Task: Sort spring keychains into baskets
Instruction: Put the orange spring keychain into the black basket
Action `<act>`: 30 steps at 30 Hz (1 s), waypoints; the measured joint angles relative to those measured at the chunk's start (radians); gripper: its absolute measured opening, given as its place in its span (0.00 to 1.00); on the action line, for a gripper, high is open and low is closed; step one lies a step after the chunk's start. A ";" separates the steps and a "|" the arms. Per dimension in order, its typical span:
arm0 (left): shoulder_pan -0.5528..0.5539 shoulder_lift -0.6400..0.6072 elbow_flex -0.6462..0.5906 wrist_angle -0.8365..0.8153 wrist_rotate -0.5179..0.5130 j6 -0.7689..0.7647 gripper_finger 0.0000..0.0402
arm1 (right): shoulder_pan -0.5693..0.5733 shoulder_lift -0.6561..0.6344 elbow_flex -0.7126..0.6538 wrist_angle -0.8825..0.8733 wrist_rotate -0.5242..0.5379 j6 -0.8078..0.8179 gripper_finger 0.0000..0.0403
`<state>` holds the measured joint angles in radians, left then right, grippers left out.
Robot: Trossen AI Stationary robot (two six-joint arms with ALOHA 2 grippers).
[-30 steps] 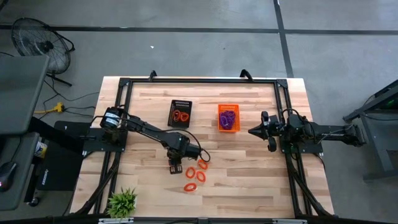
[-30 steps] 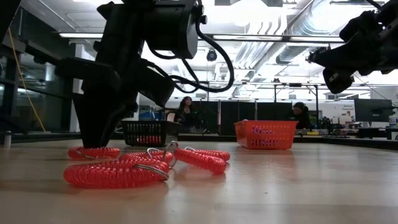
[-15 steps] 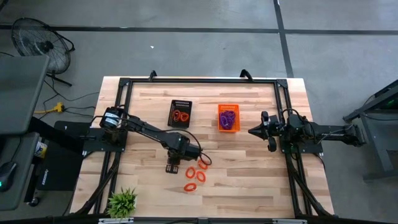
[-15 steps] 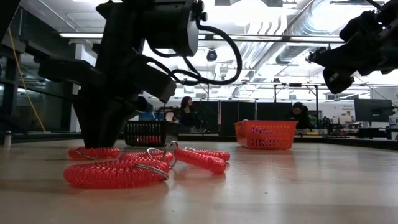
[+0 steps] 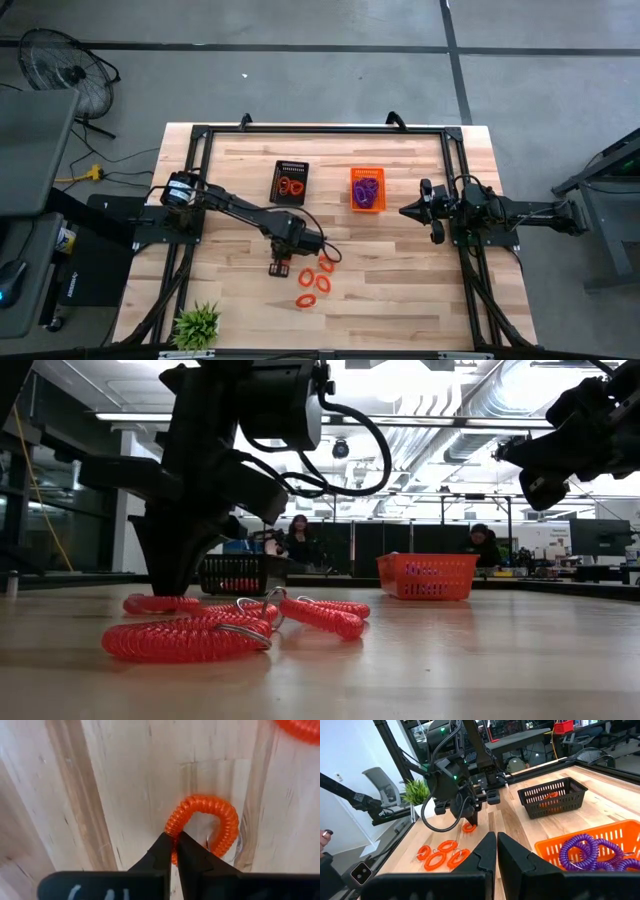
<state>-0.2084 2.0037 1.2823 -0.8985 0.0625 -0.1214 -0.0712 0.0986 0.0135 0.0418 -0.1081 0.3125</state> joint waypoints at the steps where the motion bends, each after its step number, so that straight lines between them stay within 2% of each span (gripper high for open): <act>1: 0.000 0.000 0.000 0.000 0.002 -0.015 0.02 | 0.000 0.000 0.000 0.000 0.000 0.000 0.03; 10: -0.001 -0.013 0.081 -0.072 -0.009 -0.118 0.03 | 0.000 0.000 0.000 0.000 0.000 0.000 0.03; 19: 0.000 -0.086 0.164 -0.025 -0.018 -0.224 0.03 | 0.000 0.000 0.000 0.001 0.000 0.000 0.03; 25: 0.036 -0.125 0.167 -0.015 -0.082 -0.283 0.03 | 0.000 0.000 0.000 0.000 0.000 0.000 0.03; 27: 0.057 -0.152 0.158 -0.084 -0.097 -0.291 0.03 | 0.000 -0.001 0.000 0.000 0.000 0.000 0.03; 30: 0.095 -0.176 0.166 -0.055 -0.129 -0.302 0.03 | 0.000 0.000 0.000 0.000 0.000 0.000 0.03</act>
<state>-0.1138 1.8275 1.4484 -0.9538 -0.0670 -0.4231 -0.0715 0.0982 0.0135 0.0422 -0.1078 0.3126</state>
